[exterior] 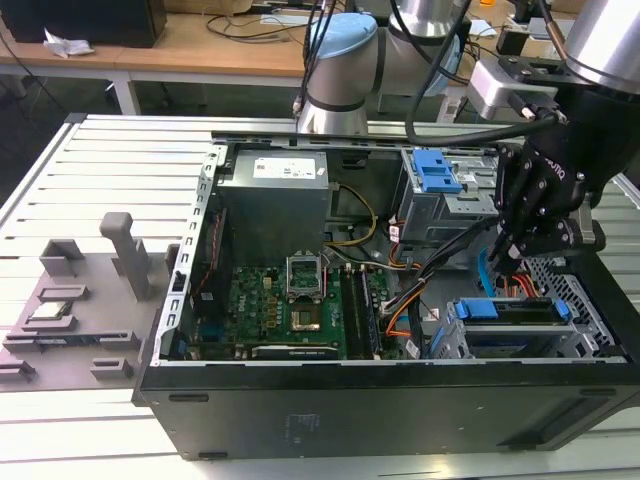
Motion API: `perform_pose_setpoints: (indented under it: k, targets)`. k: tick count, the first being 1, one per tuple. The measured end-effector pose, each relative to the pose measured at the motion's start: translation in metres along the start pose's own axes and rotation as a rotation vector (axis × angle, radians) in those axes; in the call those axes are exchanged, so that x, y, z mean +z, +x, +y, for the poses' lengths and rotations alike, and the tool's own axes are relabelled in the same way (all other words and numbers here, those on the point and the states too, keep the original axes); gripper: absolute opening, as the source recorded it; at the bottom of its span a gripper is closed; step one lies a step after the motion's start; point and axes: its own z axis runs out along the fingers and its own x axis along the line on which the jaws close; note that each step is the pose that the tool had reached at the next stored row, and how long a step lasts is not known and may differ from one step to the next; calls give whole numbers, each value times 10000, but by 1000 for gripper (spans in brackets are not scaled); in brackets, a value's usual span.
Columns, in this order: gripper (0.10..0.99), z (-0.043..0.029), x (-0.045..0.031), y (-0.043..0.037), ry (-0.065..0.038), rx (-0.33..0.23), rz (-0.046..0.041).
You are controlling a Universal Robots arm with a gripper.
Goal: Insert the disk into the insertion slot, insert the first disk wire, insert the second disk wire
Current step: 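Insert the second disk wire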
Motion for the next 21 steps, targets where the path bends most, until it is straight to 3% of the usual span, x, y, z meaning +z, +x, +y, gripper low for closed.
perform_pose_setpoints:
  k: [7, 15, 21]
  targets:
    - [161, -6, 37, 186, 0, 0, 0]
    - [161, -42, 174, 195, 0, 0, 2]
    - [161, -136, 222, 190, -1, -1, 2]
